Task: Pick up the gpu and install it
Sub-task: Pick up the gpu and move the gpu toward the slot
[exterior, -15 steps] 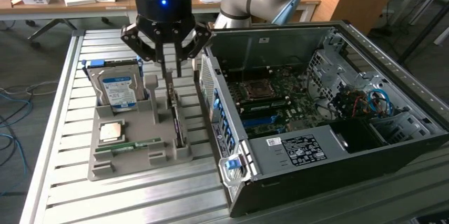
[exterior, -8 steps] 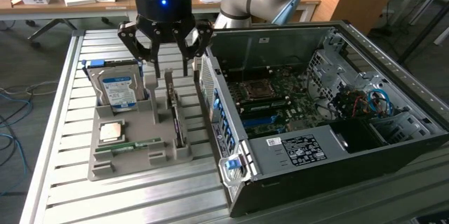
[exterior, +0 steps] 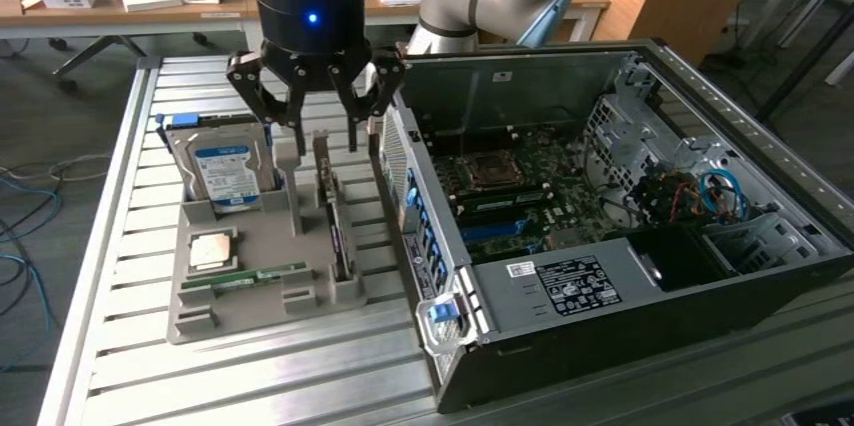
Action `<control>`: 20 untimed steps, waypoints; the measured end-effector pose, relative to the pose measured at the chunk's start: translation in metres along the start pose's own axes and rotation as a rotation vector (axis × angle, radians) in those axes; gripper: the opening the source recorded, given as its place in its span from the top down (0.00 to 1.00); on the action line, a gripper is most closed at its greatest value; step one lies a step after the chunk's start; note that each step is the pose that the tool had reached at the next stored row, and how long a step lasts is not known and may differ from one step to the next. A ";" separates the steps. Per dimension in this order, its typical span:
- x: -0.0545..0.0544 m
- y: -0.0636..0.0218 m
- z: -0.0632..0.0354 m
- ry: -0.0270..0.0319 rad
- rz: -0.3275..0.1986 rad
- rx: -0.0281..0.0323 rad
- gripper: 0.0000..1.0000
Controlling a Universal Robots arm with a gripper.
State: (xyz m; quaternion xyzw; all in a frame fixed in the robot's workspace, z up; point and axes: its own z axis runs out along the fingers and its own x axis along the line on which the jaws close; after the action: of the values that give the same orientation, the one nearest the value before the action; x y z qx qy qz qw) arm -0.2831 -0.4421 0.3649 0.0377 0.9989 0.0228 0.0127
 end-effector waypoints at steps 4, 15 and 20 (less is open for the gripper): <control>0.000 -0.0003 0.0072 0.0000 0.000 0.0000 0.47; 0.001 -0.0013 0.0272 0.0000 0.000 0.0000 0.47; 0.001 -0.0017 0.0364 0.0000 0.000 0.0000 0.47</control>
State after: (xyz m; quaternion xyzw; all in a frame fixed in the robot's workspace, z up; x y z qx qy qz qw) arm -0.2831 -0.4421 0.3285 0.0376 0.9989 0.0228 0.0128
